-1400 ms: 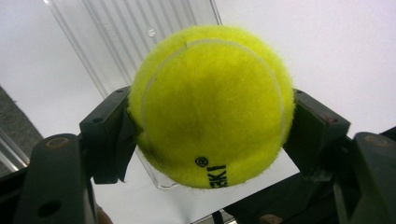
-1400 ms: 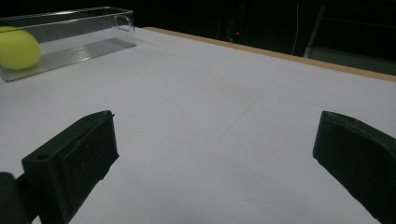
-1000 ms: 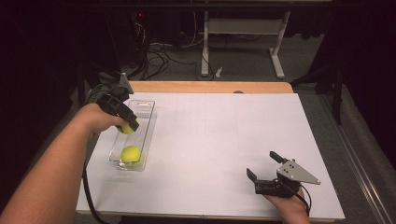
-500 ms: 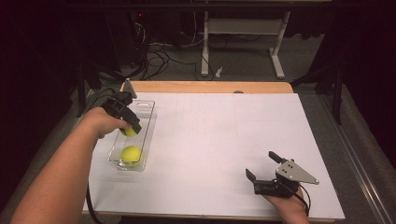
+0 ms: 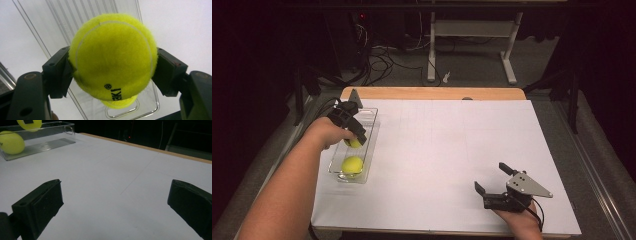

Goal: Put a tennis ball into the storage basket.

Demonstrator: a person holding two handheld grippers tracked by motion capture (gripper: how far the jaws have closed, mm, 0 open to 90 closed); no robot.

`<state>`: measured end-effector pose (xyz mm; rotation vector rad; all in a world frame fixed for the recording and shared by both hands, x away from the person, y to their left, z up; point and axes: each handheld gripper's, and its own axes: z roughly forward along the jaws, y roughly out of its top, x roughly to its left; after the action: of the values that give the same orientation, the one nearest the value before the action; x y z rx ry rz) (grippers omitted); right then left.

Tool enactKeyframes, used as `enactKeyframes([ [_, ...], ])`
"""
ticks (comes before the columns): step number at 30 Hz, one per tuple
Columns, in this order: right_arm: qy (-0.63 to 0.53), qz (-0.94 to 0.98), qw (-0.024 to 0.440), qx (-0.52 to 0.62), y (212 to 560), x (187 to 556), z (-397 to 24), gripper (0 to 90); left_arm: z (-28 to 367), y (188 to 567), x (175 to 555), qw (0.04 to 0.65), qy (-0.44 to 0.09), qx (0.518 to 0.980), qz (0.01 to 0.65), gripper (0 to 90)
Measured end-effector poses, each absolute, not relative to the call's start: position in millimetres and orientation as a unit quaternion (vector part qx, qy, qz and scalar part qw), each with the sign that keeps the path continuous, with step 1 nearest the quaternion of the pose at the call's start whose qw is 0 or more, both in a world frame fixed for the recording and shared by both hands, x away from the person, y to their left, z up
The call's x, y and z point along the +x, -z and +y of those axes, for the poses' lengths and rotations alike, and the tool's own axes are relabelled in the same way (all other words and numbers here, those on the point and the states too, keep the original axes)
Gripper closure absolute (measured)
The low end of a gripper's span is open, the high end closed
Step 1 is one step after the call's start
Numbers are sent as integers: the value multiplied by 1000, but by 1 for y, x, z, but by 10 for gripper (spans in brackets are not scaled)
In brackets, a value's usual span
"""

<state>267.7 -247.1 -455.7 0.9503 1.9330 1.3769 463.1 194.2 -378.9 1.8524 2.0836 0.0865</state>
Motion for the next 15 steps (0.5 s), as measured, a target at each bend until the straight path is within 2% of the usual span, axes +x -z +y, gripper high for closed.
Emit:
enactKeyframes([
  [15,-514,727,287,354,457,268,-244,5,194,385,466,173,-44,656,734,264],
])
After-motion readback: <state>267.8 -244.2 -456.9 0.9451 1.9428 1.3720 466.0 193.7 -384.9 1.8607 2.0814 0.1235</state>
